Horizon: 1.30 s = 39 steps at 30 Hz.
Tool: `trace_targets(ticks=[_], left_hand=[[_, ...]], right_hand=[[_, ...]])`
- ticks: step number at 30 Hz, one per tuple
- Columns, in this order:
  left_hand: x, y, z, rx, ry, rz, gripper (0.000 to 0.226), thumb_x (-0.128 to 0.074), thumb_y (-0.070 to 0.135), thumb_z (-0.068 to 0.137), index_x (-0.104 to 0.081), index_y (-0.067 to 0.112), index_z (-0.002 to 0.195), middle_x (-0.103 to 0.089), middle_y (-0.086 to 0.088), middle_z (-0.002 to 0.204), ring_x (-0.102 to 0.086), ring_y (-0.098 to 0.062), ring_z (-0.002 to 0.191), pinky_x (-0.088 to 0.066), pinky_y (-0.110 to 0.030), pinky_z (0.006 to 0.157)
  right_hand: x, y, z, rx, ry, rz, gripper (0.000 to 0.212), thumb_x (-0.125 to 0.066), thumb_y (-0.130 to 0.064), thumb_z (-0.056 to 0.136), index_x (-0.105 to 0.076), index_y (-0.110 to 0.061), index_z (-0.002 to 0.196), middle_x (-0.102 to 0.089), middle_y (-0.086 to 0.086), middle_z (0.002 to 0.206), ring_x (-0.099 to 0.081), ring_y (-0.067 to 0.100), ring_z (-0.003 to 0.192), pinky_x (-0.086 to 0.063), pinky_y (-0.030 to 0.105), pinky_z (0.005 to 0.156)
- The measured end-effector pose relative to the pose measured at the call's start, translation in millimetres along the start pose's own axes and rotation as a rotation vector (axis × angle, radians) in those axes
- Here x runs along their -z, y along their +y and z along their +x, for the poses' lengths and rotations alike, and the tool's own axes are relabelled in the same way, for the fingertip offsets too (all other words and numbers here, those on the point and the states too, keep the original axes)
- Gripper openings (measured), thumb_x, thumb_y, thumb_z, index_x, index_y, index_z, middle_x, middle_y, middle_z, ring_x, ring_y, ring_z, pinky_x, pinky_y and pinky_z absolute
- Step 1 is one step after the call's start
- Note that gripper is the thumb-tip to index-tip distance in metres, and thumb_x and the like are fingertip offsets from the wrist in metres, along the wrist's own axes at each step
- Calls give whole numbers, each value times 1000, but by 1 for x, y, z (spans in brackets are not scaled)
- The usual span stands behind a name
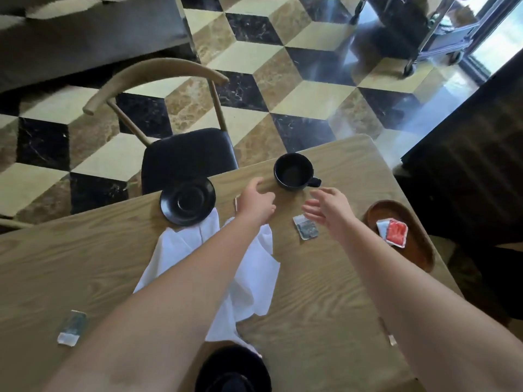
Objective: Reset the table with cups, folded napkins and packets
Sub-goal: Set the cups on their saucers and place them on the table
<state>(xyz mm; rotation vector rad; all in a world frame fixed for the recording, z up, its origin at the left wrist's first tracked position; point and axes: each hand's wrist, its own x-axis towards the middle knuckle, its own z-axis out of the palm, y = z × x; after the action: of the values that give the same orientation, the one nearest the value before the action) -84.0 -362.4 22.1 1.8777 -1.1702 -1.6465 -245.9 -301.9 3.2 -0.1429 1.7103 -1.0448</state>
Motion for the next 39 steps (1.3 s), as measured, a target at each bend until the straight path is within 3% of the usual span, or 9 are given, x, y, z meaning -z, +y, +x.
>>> trace_targets(ticks=[2, 5, 9, 16, 21, 27, 31, 35, 39], left_hand=[[-19, 2, 22, 39, 2, 39, 61, -60, 16, 92, -45, 30, 149, -68, -3, 91, -67, -22, 67, -64, -40, 76], [-40, 1, 51, 45, -2, 92, 69, -63, 31, 94, -34, 33, 156, -61, -5, 134, -69, -29, 107, -59, -46, 93], [-54, 4, 81, 29, 24, 119, 69, -62, 36, 93, -35, 33, 156, -56, -3, 148, -58, -32, 129, -51, -48, 105], [-51, 10, 109, 31, -26, 88, 46, -64, 28, 92, -62, 22, 138, -70, -6, 126, -69, -29, 109, -59, -48, 93], [-37, 10, 105, 12, -45, 90, 29, -61, 22, 92, -72, 22, 119, -76, -8, 104, -75, -29, 92, -63, -48, 84], [12, 15, 95, -36, -15, 12, 29, -60, 40, 95, -77, 19, 104, -76, -7, 103, -72, -28, 102, -63, -45, 84], [67, 10, 90, -157, 107, 90, 23, -66, 42, 93, -79, 25, 101, -72, 15, 84, -66, -10, 91, -53, -30, 82], [124, -3, 82, -120, 183, -24, 8, -76, 29, 89, -79, 22, 92, -78, -2, 98, -75, -21, 97, -62, -41, 89], [170, -21, 82, -63, 247, -90, 9, -79, 25, 87, -77, 17, 90, -78, -3, 98, -75, -6, 70, -63, -39, 86]], right_hand=[[-2, -7, 23, -11, 11, -5, 57, -64, -25, 99, -40, -14, 150, -68, 18, 110, -75, 25, 80, -61, 30, 58], [-4, -12, 49, -27, 34, -21, 75, -70, -33, 95, -29, -22, 158, -65, 21, 121, -75, 27, 82, -63, 31, 59], [-7, -13, 68, 18, 37, -48, 60, -69, -35, 95, -45, -20, 148, -71, 13, 100, -72, 22, 74, -63, 28, 58], [-8, -11, 81, 53, 13, -61, 25, -73, -38, 91, -73, -17, 104, -73, 6, 85, -69, 17, 68, -63, 39, 74], [-11, -15, 80, 65, -6, -92, 20, -73, -20, 90, -72, -9, 107, -73, 15, 88, -74, 25, 80, -66, 37, 74], [-45, -30, 67, 117, -60, -167, 8, -71, -18, 88, -73, -14, 95, -76, 12, 77, -79, 30, 79, -63, 32, 65], [-87, -36, 56, 158, -138, -242, 9, -70, -19, 86, -75, -16, 94, -79, 12, 82, -79, 26, 72, -64, 35, 67], [-140, -29, 41, 176, -249, -284, 11, -69, -17, 85, -75, -18, 94, -80, 14, 82, -79, 24, 72, -63, 31, 61], [-183, -15, 32, 165, -342, -324, 10, -68, -19, 85, -75, -19, 93, -80, 12, 83, -80, 23, 73, -62, 31, 60]])
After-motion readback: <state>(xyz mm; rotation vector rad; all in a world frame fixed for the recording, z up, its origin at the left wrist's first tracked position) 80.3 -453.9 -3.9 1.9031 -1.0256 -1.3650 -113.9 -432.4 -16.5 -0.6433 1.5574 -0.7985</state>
